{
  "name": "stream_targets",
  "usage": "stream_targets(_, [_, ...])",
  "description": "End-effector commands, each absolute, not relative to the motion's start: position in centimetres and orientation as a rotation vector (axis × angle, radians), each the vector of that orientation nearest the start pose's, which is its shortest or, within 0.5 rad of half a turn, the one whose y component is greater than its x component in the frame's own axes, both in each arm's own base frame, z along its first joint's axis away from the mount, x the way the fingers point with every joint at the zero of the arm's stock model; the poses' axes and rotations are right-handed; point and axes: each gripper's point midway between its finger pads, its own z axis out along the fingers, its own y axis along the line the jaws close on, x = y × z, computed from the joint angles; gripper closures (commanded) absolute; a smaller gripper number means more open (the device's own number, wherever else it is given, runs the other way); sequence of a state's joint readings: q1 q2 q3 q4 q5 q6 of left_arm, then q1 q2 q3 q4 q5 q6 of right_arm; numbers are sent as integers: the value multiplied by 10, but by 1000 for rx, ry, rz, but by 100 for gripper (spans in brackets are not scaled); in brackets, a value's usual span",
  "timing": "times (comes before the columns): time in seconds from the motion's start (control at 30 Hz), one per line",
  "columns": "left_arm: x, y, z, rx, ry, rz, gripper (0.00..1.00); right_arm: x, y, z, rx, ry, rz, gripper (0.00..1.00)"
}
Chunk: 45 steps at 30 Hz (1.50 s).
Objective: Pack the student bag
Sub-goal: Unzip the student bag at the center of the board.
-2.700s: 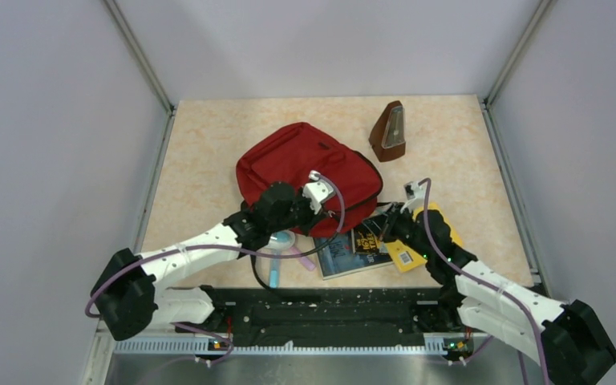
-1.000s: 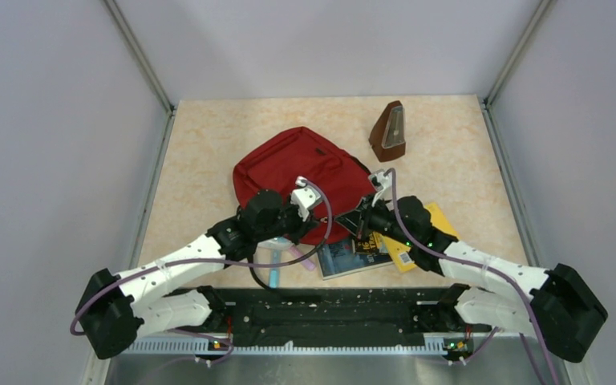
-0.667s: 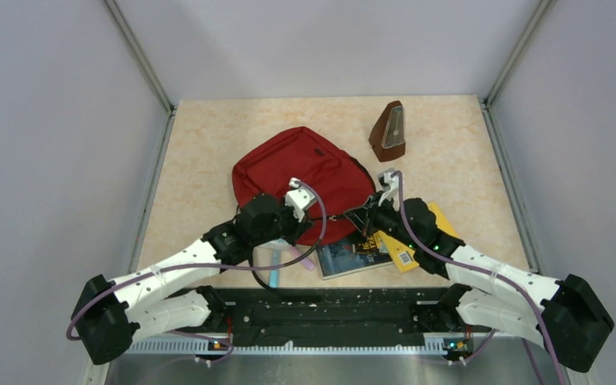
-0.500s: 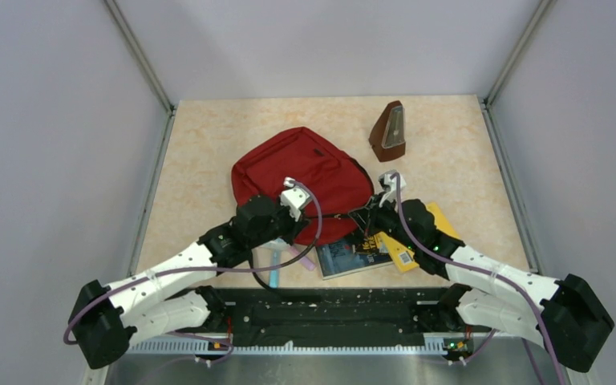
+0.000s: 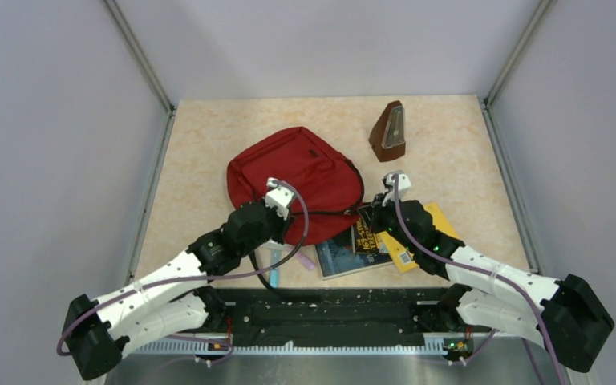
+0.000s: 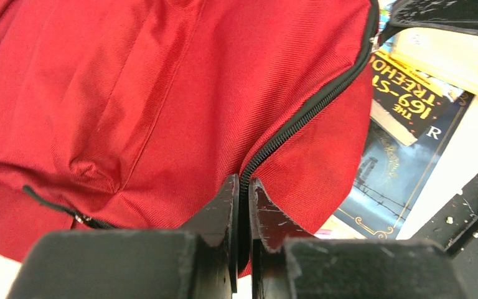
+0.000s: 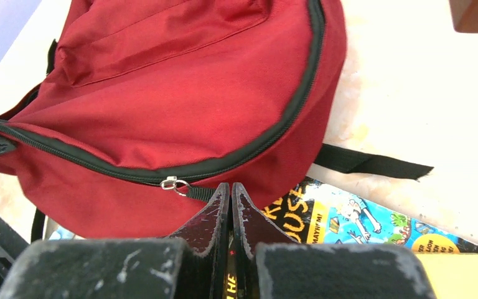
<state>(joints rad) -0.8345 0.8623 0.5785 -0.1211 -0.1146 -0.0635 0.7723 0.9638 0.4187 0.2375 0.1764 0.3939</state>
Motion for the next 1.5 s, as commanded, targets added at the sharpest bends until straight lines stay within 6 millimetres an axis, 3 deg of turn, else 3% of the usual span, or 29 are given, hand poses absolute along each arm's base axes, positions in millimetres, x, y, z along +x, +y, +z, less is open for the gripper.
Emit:
stream_targets(0.0, [231, -191, 170, 493, 1928, -362, 100, 260, 212, 145, -174, 1893, 554, 100])
stream_targets(0.13, [230, -172, 158, 411, 1957, -295, 98, 257, 221, 148, -210, 1881, 605, 100])
stream_targets(0.23, [224, -177, 160, 456, 1942, -341, 91, 253, 231, 153, -251, 1866, 661, 100])
stream_targets(0.37, [215, -199, 173, 562, 1889, -464, 46, 248, 239, 154, -289, 1860, 714, 100])
stream_targets(0.47, [212, -219, 190, 632, 1814, -565, 32, 244, 246, 156, -324, 1848, 759, 100])
stream_targets(0.63, [212, -262, 216, 753, 1707, -725, 28, 238, 253, 157, -366, 1838, 804, 100])
stream_targets(0.8, [224, -299, 212, 848, 1716, -788, 26, 237, 253, 155, -369, 1847, 804, 100])
stream_targets(0.97, [239, -324, 203, 905, 1732, -775, 25, 236, 251, 155, -370, 1848, 798, 100])
stream_targets(1.07, [246, -330, 195, 930, 1751, -752, 27, 235, 249, 159, -365, 1833, 797, 100])
stream_targets(1.17, [250, -330, 189, 947, 1765, -713, 36, 236, 246, 160, -355, 1825, 785, 100])
stream_targets(1.23, [251, -329, 185, 953, 1773, -696, 50, 237, 245, 161, -350, 1821, 778, 100])
stream_targets(1.37, [248, -324, 180, 960, 1789, -685, 93, 240, 240, 161, -335, 1817, 746, 100])
stream_targets(1.4, [246, -322, 178, 964, 1797, -682, 100, 241, 239, 162, -328, 1809, 741, 100])
stream_targets(1.47, [241, -317, 176, 968, 1808, -676, 100, 243, 235, 165, -304, 1789, 729, 100])
